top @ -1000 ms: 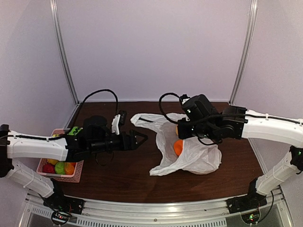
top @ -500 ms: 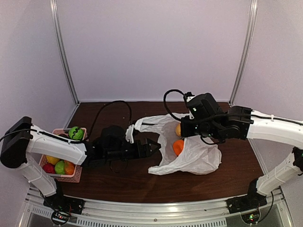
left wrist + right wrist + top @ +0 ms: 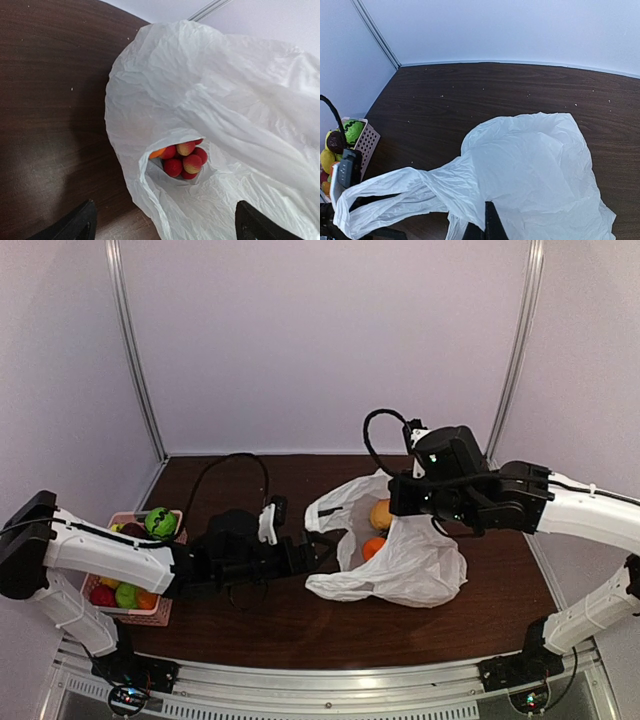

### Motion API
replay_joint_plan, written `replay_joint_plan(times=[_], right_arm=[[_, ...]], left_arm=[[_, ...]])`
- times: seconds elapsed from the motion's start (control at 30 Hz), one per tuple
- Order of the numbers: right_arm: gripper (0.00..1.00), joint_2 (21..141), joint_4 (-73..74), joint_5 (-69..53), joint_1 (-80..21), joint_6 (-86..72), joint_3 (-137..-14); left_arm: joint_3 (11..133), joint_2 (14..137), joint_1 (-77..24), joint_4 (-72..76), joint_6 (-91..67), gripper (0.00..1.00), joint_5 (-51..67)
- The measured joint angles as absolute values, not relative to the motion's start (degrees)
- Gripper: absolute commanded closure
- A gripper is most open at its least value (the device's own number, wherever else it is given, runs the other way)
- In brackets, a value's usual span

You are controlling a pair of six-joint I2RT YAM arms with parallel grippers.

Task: Untie the knot of the plastic bag and take out the fruit
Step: Open the bag opening for the takeout bag.

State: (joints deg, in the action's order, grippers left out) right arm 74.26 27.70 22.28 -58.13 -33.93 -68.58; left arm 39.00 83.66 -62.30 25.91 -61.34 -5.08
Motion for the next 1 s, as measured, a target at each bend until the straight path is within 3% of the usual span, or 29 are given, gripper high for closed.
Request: replay_joint_plan(times=[0.47,0.67,0.87,0.93,1.0], right_arm=[[1.0,73.5,24.9,21.5,-58.1,-34.8,-66.3],[1.0,72.9,24.5,21.4,-58.1,-35.0,-65.8],[1.0,72.2,24.4,21.5,-57.8,-35.0,-65.2],[1.0,72.2,24.4,21.5,-57.3,-35.0,-64.9],[1.0,71.8,24.5,21.5,-56.2,-34.9,-64.7]], left_arm=[[47.3,97.0,-62.3,27.2,-62.5,0.05,2.0],[49.6,100.4,-62.2,26.5,-61.9,0.45,3.1],[50.0,102.4,-62.2,26.6,-61.4,0.93,3.7],[50.0,102.2,-61.9,26.3,-60.6,1.0,3.2],[49.9,101.5,-61.3,25.8,-60.1,1.0,2.6]])
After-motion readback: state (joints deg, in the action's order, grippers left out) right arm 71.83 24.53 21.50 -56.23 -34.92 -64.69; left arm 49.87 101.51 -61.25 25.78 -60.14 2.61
